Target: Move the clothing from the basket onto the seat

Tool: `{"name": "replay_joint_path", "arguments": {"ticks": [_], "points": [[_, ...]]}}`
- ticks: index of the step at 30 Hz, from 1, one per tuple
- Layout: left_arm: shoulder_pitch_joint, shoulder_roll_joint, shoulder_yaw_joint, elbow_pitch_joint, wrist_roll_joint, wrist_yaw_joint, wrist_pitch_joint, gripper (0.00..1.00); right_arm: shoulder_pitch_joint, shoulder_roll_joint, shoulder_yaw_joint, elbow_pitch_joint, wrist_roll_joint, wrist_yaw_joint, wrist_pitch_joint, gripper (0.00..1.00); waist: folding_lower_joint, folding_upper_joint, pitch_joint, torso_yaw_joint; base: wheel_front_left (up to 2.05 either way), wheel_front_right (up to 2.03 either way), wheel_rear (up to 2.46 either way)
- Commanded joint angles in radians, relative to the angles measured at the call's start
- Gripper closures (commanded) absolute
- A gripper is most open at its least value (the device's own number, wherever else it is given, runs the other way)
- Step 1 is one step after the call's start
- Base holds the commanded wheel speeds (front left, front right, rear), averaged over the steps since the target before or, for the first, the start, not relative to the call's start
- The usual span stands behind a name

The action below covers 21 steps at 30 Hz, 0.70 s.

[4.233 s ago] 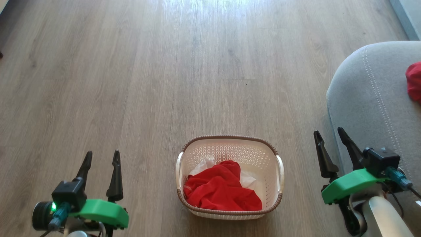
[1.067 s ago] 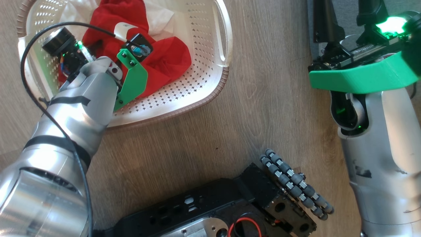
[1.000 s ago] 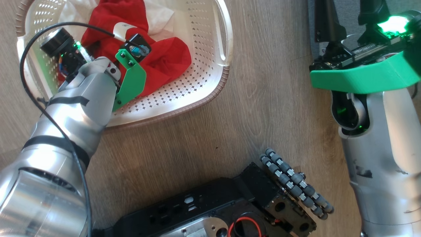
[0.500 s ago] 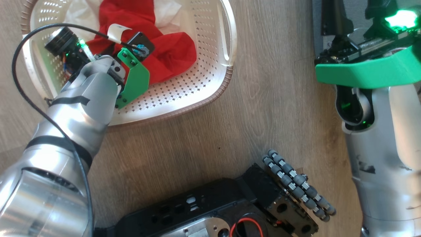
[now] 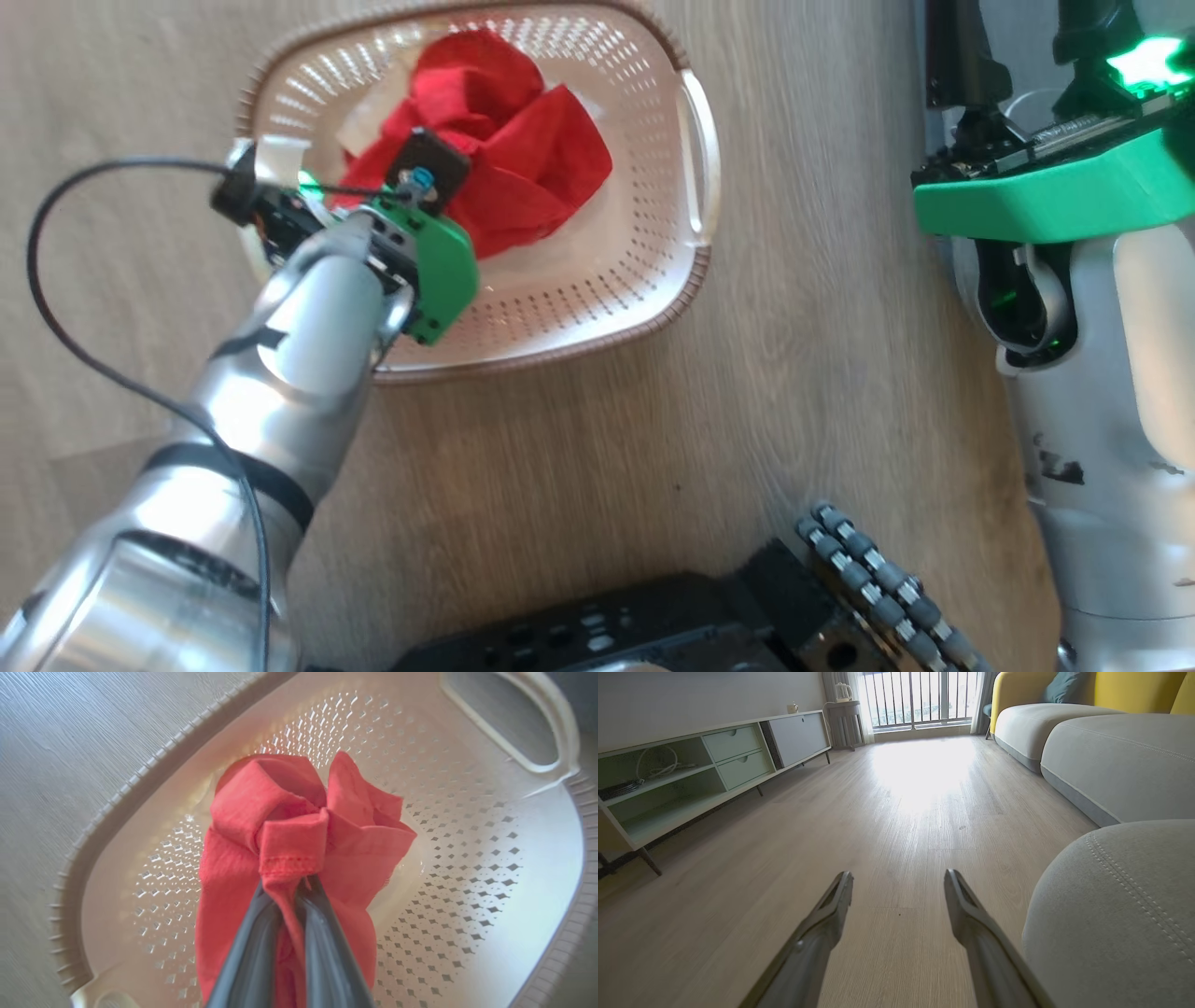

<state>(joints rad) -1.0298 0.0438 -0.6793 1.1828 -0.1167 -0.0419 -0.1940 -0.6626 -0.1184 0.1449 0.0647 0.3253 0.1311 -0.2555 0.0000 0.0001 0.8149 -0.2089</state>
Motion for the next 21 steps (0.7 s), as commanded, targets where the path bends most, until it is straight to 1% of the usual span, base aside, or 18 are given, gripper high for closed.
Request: {"name": "replay_joint_path", "arguments": {"ticks": [1, 5, 13, 17, 21], "points": [[0.030, 0.007, 0.007, -0.037, -0.026, -0.003, -0.017, 1.00, 0.048, -0.010, 0.013, -0.021, -0.006, 0.000, -0.006, 0.00, 0.0000, -0.0001, -0.067, 0.049, 0.00, 0.00, 0.00], [0.084, 0.007, -0.024, -0.121, -0.129, -0.001, -0.043, 1.00, 0.072, -0.030, 0.015, 0.007, -0.007, 0.000, -0.006, 0.00, 0.0000, -0.0001, -0.149, 0.087, 0.00, 0.00, 0.00], [0.153, 0.007, -0.104, -0.245, -0.298, 0.040, -0.065, 1.00, 0.139, -0.068, 0.028, 0.076, -0.011, 0.000, -0.006, 0.00, 0.0000, -0.0001, -0.321, 0.156, 0.00, 0.00, 0.00], [0.171, 0.007, -0.109, -0.312, -0.344, 0.068, -0.067, 1.00, 0.172, -0.075, 0.028, 0.104, -0.009, 0.000, -0.006, 0.00, 0.0000, -0.0001, -0.392, 0.180, 0.00, 0.00, 0.00], [0.193, 0.006, -0.084, -0.387, -0.358, 0.084, -0.068, 1.00, 0.210, -0.076, 0.035, 0.132, -0.011, 0.000, -0.006, 0.00, 0.0000, -0.0001, -0.460, 0.202, 0.00, 0.00, 0.00]]}}
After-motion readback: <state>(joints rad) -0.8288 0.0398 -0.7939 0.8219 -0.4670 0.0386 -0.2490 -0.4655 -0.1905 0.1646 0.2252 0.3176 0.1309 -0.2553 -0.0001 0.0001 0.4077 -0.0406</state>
